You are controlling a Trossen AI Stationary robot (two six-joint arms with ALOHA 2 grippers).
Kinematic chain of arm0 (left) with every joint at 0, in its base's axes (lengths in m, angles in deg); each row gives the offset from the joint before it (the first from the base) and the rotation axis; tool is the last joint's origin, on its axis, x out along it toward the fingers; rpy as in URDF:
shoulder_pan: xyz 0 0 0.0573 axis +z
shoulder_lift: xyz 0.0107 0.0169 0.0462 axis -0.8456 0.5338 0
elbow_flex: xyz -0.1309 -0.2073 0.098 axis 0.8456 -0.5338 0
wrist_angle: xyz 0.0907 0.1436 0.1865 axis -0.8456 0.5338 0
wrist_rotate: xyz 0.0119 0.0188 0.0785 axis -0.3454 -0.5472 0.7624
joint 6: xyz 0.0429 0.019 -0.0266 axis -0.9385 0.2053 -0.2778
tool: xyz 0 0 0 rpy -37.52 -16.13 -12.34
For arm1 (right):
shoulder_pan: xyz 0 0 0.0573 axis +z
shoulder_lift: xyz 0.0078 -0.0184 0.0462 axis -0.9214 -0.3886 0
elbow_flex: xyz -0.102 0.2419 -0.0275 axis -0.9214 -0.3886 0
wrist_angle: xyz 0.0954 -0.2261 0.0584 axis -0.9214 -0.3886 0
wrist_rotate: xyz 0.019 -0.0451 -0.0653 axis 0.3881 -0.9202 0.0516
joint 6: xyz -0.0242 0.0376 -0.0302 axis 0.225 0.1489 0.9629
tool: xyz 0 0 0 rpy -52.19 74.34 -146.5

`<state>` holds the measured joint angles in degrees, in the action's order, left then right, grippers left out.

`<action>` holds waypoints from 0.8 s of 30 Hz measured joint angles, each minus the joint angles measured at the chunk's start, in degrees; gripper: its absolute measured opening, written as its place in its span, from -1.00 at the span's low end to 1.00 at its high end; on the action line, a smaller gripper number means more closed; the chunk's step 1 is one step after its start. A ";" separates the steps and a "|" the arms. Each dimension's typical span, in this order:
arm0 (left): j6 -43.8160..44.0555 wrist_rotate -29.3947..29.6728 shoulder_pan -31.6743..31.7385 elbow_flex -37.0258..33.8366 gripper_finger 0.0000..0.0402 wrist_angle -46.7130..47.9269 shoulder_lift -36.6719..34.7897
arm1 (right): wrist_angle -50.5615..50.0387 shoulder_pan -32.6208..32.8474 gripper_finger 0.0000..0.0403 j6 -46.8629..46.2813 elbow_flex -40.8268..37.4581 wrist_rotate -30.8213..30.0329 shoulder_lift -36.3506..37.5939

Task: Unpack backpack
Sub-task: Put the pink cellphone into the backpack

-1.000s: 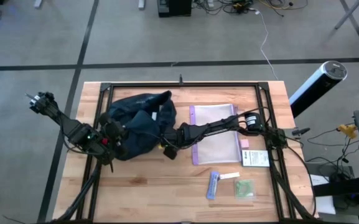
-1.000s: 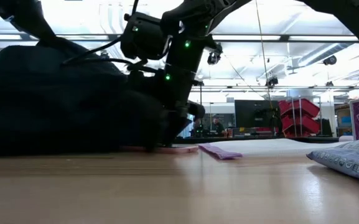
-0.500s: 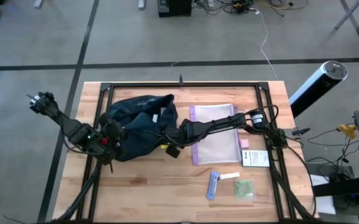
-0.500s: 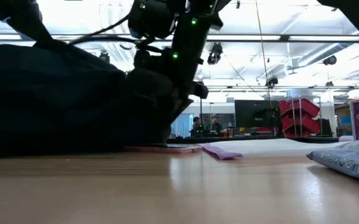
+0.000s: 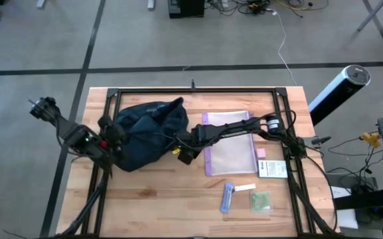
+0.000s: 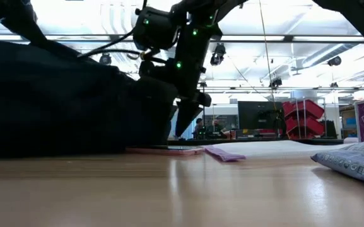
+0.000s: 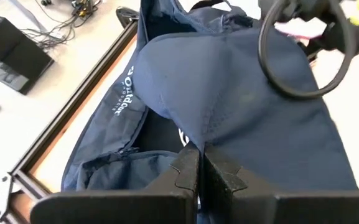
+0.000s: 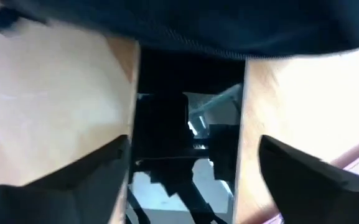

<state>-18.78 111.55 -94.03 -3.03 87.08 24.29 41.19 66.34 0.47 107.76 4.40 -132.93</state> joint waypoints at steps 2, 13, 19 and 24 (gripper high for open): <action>0.00 0.11 0.00 0.00 -1.00 0.02 -1.67 | 0.25 -0.66 0.94 0.06 0.00 2.02 -0.95; 0.36 0.43 0.01 0.02 -1.00 -0.04 -5.61 | -1.07 -1.78 0.96 0.47 0.25 8.21 -3.52; 1.33 0.49 0.02 0.02 -1.00 -0.08 -5.67 | -4.02 -1.68 0.93 3.07 0.46 11.68 -4.71; 1.79 0.52 0.02 0.02 -1.00 -0.08 -5.58 | -4.55 -1.45 0.85 3.60 0.42 12.08 -5.21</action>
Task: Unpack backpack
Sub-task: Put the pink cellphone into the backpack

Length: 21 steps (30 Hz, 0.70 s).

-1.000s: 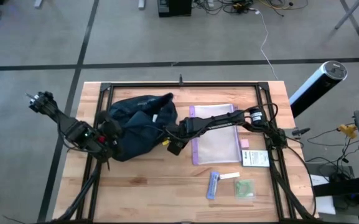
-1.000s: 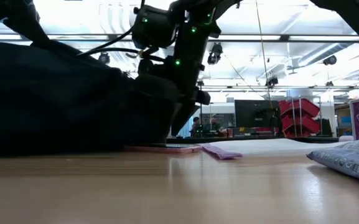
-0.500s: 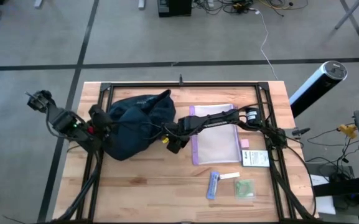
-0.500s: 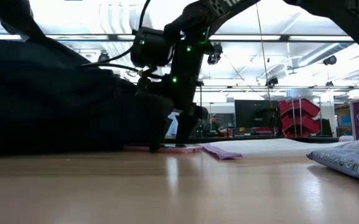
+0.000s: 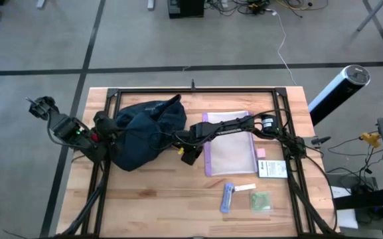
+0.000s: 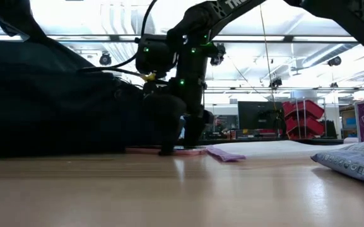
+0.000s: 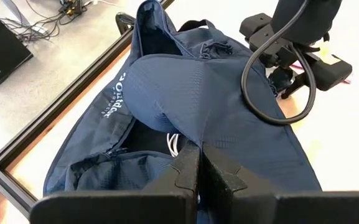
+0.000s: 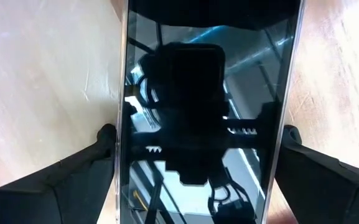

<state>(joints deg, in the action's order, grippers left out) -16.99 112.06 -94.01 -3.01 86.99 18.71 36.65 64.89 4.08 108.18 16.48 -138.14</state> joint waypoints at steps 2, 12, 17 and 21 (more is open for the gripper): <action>0.00 0.04 0.00 -0.15 -1.00 -0.04 0.00 | -0.02 0.02 0.78 -0.02 -0.06 0.01 -0.02; -0.03 0.13 -0.01 -0.29 -1.00 0.00 0.09 | 0.23 0.00 0.67 0.21 -0.24 0.36 0.00; -0.04 0.13 0.00 -0.33 -1.00 0.02 0.09 | -0.29 0.03 0.67 0.31 0.72 0.43 0.02; -0.04 0.11 0.00 -0.33 -1.00 0.04 0.09 | -1.25 0.06 0.67 0.56 2.31 0.49 0.23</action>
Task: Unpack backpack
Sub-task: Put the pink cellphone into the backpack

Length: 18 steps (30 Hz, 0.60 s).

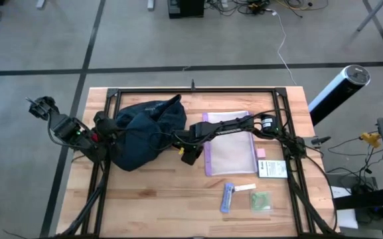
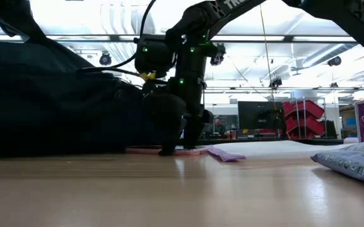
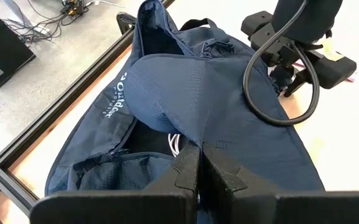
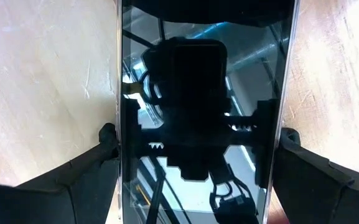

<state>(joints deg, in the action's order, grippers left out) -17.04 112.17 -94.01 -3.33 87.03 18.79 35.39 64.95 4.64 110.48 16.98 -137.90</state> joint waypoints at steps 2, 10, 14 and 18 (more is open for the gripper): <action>-0.02 0.00 -0.02 0.00 -1.00 0.00 0.00 | -0.94 0.03 0.67 0.15 0.91 0.12 0.14; -0.02 0.00 0.00 0.00 -1.00 0.00 0.00 | -12.28 0.79 0.61 2.33 8.17 0.62 2.52; -0.02 0.02 0.00 -0.01 -1.00 -0.34 0.07 | -16.49 1.66 0.47 3.36 12.77 0.36 3.87; -0.02 -0.07 0.00 -0.02 -1.00 -0.65 0.77 | -19.02 2.19 0.16 4.21 16.76 0.43 6.55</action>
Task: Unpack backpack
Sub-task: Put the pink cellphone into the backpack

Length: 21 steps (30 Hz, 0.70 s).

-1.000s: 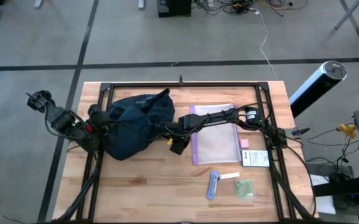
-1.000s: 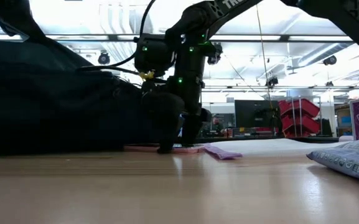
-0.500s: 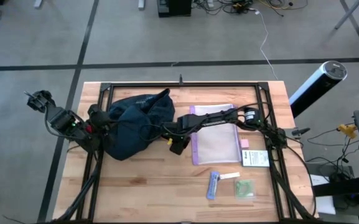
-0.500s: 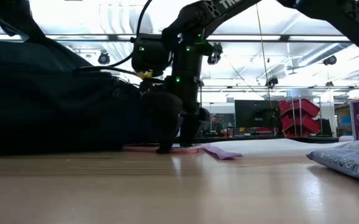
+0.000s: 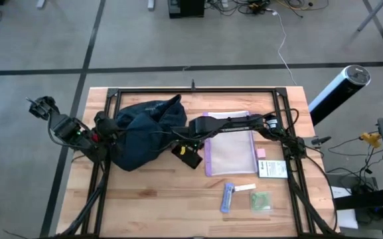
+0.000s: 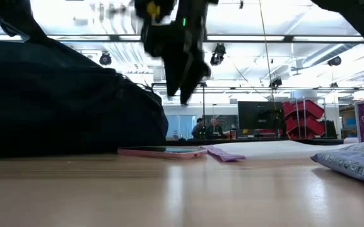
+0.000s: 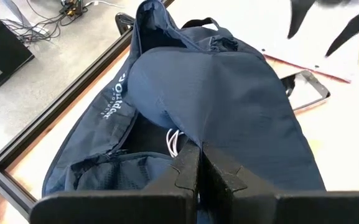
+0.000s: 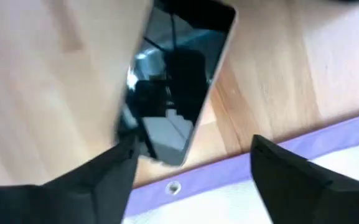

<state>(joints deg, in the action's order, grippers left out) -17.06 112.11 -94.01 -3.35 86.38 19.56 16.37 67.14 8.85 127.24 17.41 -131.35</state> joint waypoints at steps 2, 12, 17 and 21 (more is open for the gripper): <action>-0.02 -0.02 0.00 -0.02 -1.00 -0.03 0.54 | -0.42 -0.15 0.01 0.72 1.26 -0.19 1.00; -0.24 -0.51 -0.01 -0.11 -1.00 -0.27 2.33 | 9.45 0.15 0.01 -2.23 -3.72 -4.49 -0.42; -0.48 -0.59 0.00 -0.11 -1.00 -0.22 2.22 | 12.48 0.37 0.38 -4.59 -6.76 -5.07 -3.20; -1.14 -0.61 -0.02 -0.11 -1.00 -0.22 2.09 | 13.87 0.39 0.69 -4.60 -7.94 -5.04 -5.41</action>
<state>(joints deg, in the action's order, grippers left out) -18.20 111.50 -94.03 -3.46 86.16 21.66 30.24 67.54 4.25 119.30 12.37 -136.75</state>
